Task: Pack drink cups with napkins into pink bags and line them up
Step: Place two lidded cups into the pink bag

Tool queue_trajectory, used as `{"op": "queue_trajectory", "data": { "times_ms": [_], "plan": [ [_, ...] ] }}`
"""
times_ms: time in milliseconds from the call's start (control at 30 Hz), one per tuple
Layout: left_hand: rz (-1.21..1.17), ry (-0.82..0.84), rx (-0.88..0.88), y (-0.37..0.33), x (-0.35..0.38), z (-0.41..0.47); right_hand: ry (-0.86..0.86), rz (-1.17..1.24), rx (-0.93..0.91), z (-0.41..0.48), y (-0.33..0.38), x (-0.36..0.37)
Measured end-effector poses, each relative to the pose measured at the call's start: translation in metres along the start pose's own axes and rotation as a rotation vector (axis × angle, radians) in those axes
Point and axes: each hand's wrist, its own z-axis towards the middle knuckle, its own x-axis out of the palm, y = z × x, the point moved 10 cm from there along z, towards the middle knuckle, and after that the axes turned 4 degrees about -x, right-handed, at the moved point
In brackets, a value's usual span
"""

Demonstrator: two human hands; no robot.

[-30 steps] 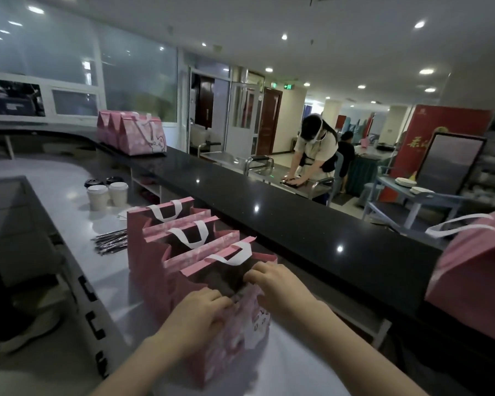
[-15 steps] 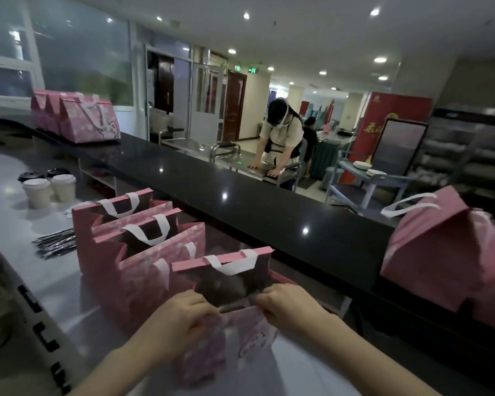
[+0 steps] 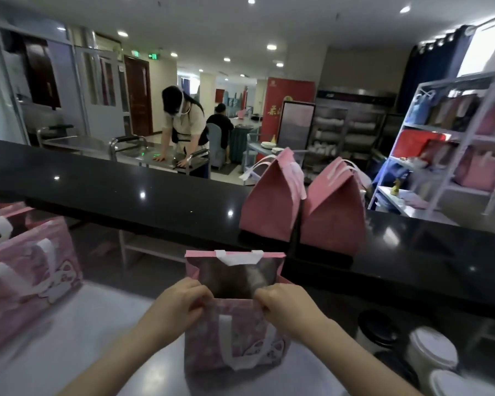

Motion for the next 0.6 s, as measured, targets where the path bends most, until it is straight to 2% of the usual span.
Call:
{"op": "queue_trajectory", "data": {
  "times_ms": [233,467,533,600],
  "plan": [
    [-0.027,-0.004,0.018,-0.069,0.054,0.026,-0.064,0.004,0.13,-0.07,-0.066,0.006],
    [-0.009,-0.02,0.031,-0.093,0.059,0.028,-0.271,0.158,0.135,-0.125,-0.096,-0.014],
    [-0.008,-0.036,0.076,-0.097,0.052,0.029,-0.337,0.207,0.211,-0.145,-0.116,-0.019],
    [-0.028,-0.11,0.091,-0.095,0.04,0.033,-0.333,0.234,0.342,-0.165,-0.143,-0.013]
  ]
}}
